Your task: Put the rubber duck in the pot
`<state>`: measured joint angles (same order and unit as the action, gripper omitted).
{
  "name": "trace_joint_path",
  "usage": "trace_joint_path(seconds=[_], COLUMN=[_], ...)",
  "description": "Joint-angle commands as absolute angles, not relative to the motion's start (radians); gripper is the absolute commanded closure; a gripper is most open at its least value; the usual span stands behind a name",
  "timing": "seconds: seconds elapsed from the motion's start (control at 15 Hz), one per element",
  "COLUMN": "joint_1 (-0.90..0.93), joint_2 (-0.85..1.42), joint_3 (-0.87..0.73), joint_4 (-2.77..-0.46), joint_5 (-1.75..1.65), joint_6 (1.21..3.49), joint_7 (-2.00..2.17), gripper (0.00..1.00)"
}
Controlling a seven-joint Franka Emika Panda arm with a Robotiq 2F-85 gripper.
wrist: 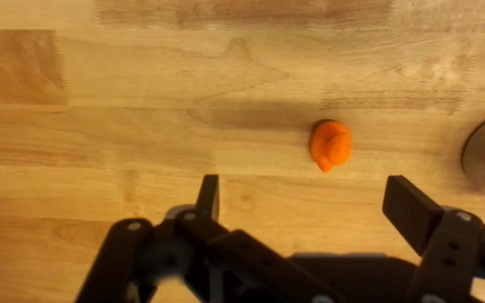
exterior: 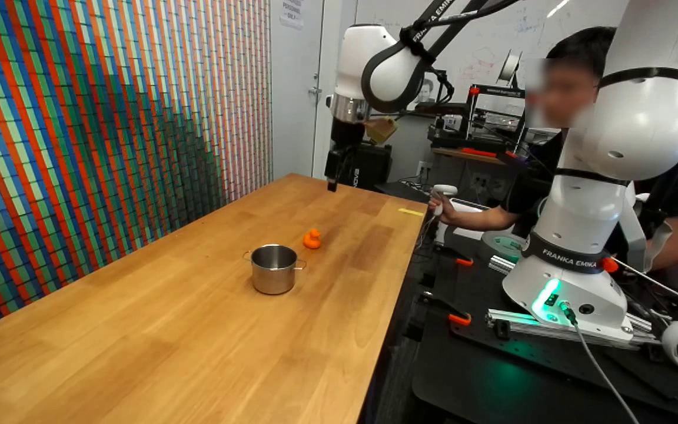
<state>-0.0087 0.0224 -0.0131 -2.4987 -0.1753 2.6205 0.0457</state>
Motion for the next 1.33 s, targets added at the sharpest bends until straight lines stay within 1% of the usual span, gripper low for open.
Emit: trace_joint_path(seconds=[0.0, 0.33, 0.8, 1.27], joint_1=[0.003, 0.065, 0.141, 0.205], joint_2=[0.111, 0.22, 0.335, 0.436], joint_3=[-0.015, -0.065, -0.126, -0.175], joint_4=[-2.497, -2.479, -2.462, -2.409], joint_5=[-0.239, -0.347, -0.371, -0.344], joint_6=[2.735, 2.908, 3.006, 3.079], joint_7=[0.145, 0.3, 0.428, 0.465], gripper=[0.0, 0.0, 0.0, 0.0])
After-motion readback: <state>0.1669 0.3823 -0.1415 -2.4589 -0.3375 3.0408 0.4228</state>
